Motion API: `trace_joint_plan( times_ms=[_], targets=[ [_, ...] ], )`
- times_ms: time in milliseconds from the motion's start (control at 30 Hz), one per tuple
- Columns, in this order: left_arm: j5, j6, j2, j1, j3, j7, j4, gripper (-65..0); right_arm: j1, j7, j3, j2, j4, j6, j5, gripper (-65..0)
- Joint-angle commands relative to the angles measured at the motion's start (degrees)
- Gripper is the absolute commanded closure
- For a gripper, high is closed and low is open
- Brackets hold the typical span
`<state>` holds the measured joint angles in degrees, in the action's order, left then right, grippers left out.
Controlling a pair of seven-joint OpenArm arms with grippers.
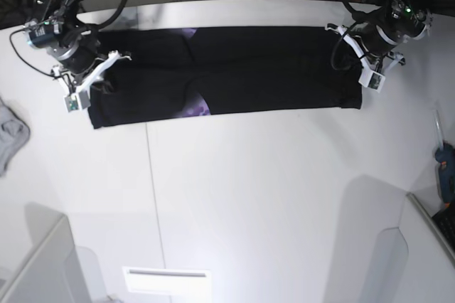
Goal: Fold the T-shirt properly
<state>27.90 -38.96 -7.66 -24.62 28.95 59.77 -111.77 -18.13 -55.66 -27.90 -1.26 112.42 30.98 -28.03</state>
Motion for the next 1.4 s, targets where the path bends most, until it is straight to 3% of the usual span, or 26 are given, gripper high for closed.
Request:
trace_joint_plan(
  times_ms=[0, 100, 333, 800, 1367],
  targets=[
    [0.89, 1.2, -0.03, 0.05, -0.95, -1.09, -0.89, 0.0, 0.24, 1.11, -0.19, -0.46, 1.03, 0.36, -0.85, 0.0],
    [0.98, 3.4, 1.02, 0.4, -4.11, -1.09, -0.89, 0.0, 0.24, 1.11, -0.19, -0.46, 1.03, 0.36, -0.85, 0.0],
    [0.54, 3.75, 4.19, 1.72, -9.74, -0.82, -0.81, 0.0, 0.24, 1.11, -0.19, -0.46, 1.03, 0.27, -0.85, 0.0],
    [0.98, 9.29, 4.45, 2.95, -17.65, -0.91, -0.72, 0.0, 0.15, 1.11, -0.28, -0.46, 0.94, 0.27, -0.85, 0.0],
    [0.98, 9.29, 8.06, 5.85, -22.22, 1.02, 1.74, 0.0, 0.24, 1.11, -0.36, -0.46, 0.85, 0.27, -0.85, 0.0]
  ],
)
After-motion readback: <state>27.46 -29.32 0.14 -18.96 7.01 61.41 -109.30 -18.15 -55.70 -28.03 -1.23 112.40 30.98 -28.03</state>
